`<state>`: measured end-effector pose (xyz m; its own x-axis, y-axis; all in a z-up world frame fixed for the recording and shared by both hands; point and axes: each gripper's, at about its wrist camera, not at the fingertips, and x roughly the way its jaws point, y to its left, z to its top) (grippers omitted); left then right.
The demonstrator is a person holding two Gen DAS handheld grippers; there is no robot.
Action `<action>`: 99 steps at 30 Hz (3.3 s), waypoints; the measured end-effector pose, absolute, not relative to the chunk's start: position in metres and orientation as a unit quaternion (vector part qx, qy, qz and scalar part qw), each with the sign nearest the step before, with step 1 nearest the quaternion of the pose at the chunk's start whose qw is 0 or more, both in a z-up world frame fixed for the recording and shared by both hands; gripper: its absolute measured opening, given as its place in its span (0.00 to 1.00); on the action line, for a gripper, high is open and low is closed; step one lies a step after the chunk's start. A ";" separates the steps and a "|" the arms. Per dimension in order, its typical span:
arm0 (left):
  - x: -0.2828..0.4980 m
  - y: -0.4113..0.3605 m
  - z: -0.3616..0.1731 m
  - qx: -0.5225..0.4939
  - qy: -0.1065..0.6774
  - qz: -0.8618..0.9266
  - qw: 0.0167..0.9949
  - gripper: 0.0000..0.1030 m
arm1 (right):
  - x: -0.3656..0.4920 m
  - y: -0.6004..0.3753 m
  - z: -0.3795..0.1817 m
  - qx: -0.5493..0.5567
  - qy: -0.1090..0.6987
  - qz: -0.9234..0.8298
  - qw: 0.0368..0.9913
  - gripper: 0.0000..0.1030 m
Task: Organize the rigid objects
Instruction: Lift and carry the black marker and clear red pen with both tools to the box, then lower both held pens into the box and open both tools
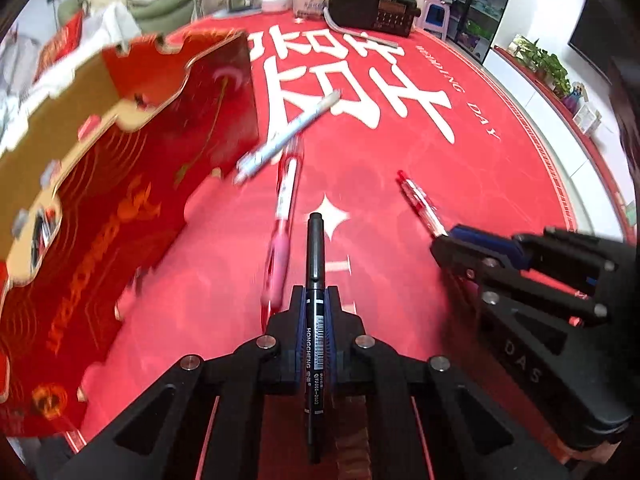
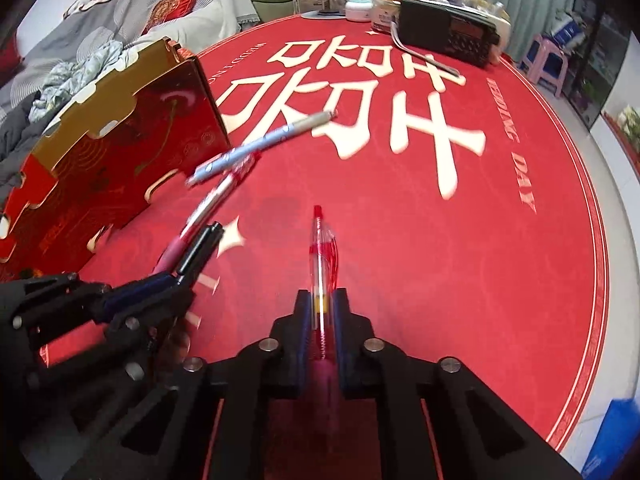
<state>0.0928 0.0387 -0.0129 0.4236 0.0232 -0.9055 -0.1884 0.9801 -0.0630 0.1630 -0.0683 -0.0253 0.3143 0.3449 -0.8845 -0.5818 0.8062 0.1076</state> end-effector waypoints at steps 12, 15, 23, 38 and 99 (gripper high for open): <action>0.052 0.033 0.004 -0.053 0.525 0.082 0.846 0.08 | 0.131 -0.082 -0.003 -0.060 0.503 0.313 0.803 0.11; 0.049 0.033 0.015 -0.049 0.515 0.088 0.851 0.08 | 0.124 -0.080 0.011 -0.063 0.489 0.317 0.810 0.11; 0.037 0.048 0.049 -0.064 0.482 0.105 0.867 0.08 | 0.111 -0.065 0.048 -0.070 0.455 0.335 0.822 0.11; 0.026 0.127 0.117 -0.101 0.422 0.184 0.882 0.08 | 0.110 0.008 0.117 -0.077 0.391 0.397 0.827 0.11; 0.043 0.257 0.040 -0.180 0.508 0.250 0.804 0.45 | 0.151 0.163 0.062 -0.146 0.485 0.419 0.754 0.11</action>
<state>0.0427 0.2573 0.0403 0.3588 0.2197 -0.9072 -0.5857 0.8097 -0.0355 0.1513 0.1628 0.0621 0.1797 0.4897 -0.8532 -0.7728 0.6069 0.1856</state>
